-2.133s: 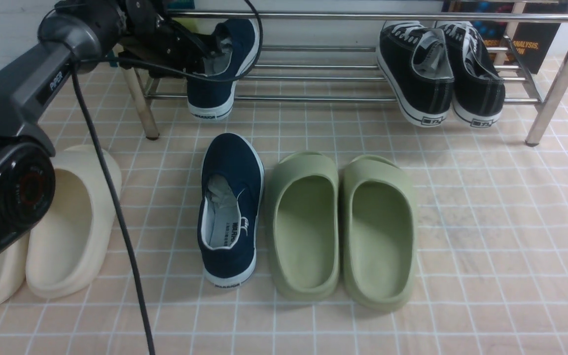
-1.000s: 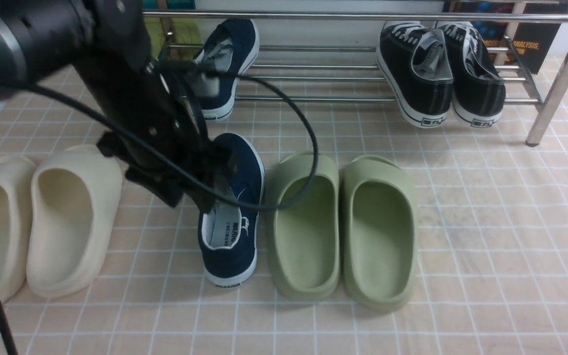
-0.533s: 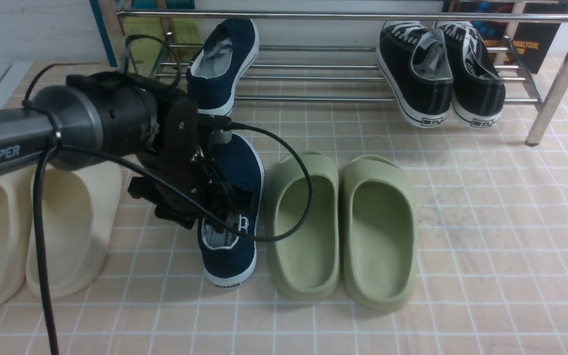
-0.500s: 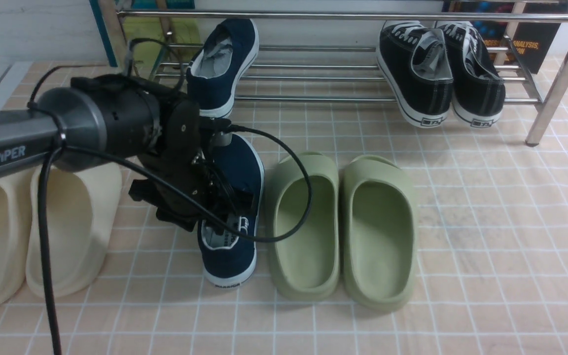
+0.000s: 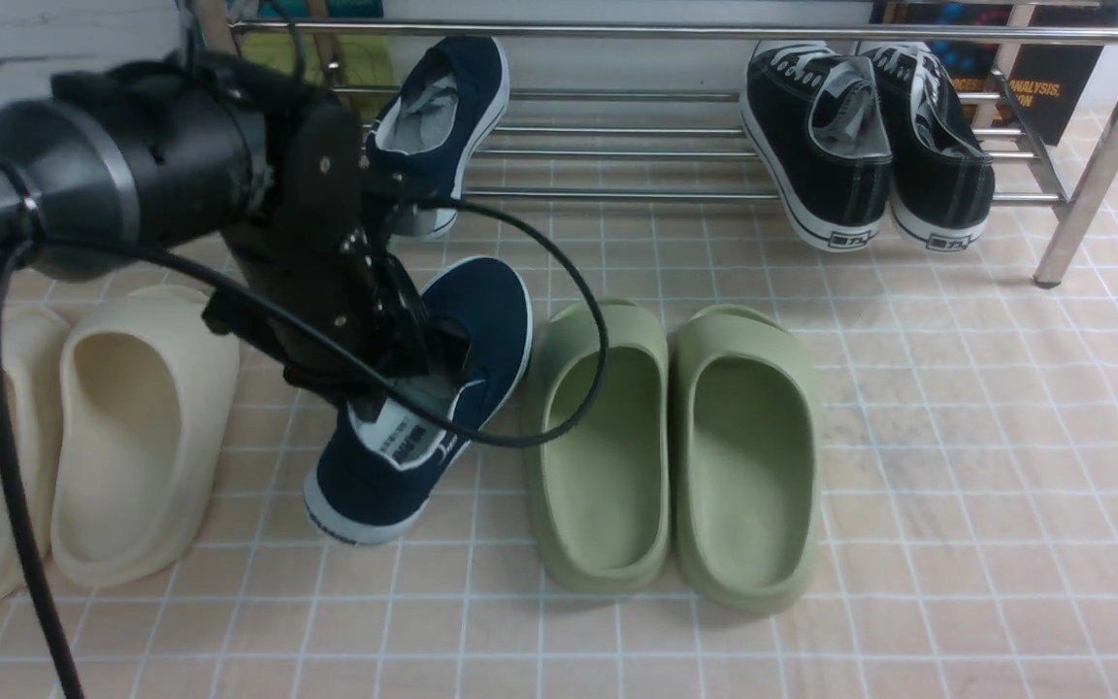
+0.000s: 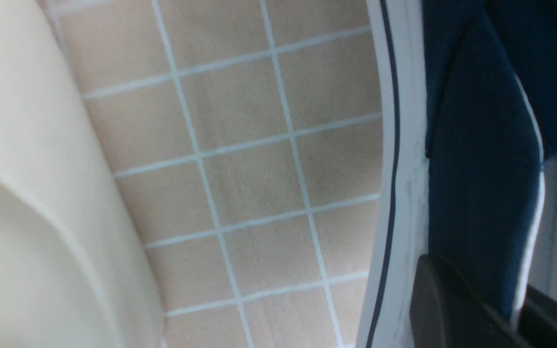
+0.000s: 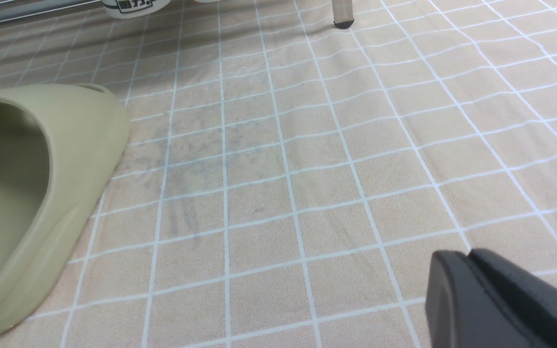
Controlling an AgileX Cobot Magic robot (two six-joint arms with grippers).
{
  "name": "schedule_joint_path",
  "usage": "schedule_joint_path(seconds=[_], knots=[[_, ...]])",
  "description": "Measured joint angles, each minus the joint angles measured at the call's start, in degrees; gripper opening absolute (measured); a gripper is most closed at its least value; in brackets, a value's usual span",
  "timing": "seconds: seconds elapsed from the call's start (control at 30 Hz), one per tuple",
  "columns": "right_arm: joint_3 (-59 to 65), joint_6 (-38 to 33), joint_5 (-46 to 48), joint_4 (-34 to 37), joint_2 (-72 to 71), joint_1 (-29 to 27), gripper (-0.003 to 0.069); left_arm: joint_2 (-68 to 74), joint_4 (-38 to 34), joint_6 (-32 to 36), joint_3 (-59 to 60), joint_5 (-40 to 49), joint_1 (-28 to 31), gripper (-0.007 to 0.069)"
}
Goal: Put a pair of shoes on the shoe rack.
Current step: Use the left arm to put a shoe into the shoe rack
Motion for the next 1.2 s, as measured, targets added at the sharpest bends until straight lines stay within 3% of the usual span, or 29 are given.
schedule_joint_path(seconds=[0.13, 0.37, 0.53, 0.73, 0.83, 1.2], knots=[[0.00, 0.00, 0.00, 0.00, 0.00, 0.00, 0.0037, 0.77, -2.70, 3.95, -8.38, 3.10, 0.00, 0.0026], [0.00, 0.00, 0.00, 0.00, 0.00, 0.00, 0.0037, 11.21, -3.14, 4.77, -25.37, 3.87, -0.06, 0.0026], [0.00, 0.00, 0.00, 0.00, 0.00, 0.00, 0.0037, 23.31, -2.55, 2.64, -40.57, 5.17, -0.06, 0.0026], [0.00, 0.00, 0.00, 0.00, 0.00, 0.00, 0.0037, 36.47, 0.09, -6.66, -58.34, 4.08, -0.06, 0.0027], [0.00, 0.00, 0.00, 0.00, 0.00, 0.00, 0.0037, 39.93, 0.72, -10.25, -63.01, 2.60, 0.01, 0.0029], [0.00, 0.00, 0.00, 0.00, 0.00, 0.00, 0.0037, 41.85, -1.37, -13.52, -64.52, -2.73, 2.46, 0.0034]])
